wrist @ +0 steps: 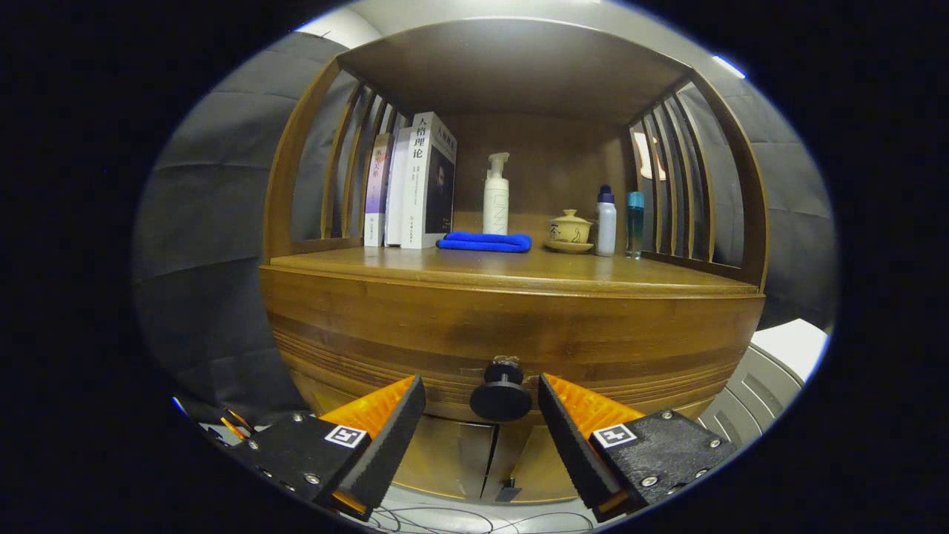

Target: Pull open the drawer, take out the items inside it, and place them on the countertop above the cabinet.

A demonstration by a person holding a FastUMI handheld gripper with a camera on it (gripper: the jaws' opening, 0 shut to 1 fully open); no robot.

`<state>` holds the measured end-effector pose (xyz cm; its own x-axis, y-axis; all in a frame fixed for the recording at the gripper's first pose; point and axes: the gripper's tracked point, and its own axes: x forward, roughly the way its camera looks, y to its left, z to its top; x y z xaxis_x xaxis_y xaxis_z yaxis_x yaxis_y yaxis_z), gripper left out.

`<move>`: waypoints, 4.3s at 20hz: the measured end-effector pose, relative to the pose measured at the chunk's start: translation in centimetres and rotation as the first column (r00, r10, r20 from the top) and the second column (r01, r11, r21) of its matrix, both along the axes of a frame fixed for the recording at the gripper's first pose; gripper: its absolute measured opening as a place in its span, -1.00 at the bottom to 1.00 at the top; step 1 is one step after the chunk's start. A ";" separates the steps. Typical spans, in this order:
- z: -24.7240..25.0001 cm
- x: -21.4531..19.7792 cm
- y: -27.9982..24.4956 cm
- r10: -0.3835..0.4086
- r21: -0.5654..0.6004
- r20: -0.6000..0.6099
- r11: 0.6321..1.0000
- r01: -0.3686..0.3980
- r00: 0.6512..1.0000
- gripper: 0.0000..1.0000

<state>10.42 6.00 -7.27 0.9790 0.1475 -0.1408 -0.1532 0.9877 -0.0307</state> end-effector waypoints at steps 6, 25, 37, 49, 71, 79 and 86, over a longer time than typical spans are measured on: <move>-0.4 0.9 -0.7 -0.012 -0.015 -0.014 1.000 0.012 1.000 0.42; -0.6 -4.2 -1.7 -0.023 0.007 -0.090 1.000 0.024 0.996 -0.29; -0.9 -10.2 -1.9 -0.041 0.011 -0.121 0.999 0.043 0.992 -0.30; -2.0 -13.9 -1.5 -0.052 0.020 -0.161 0.998 0.055 0.986 -0.25; 8.2 -6.8 -4.5 -0.168 0.032 -0.325 0.981 0.189 0.931 0.88; 4.3 -3.2 -6.2 -0.189 0.049 -0.514 0.967 0.249 0.836 0.88; -1.0 -1.6 -6.2 -0.157 0.061 -0.668 0.963 0.263 0.727 0.90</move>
<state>8.83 -0.17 -8.31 0.6615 0.0196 -0.7497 0.1294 0.9817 0.1398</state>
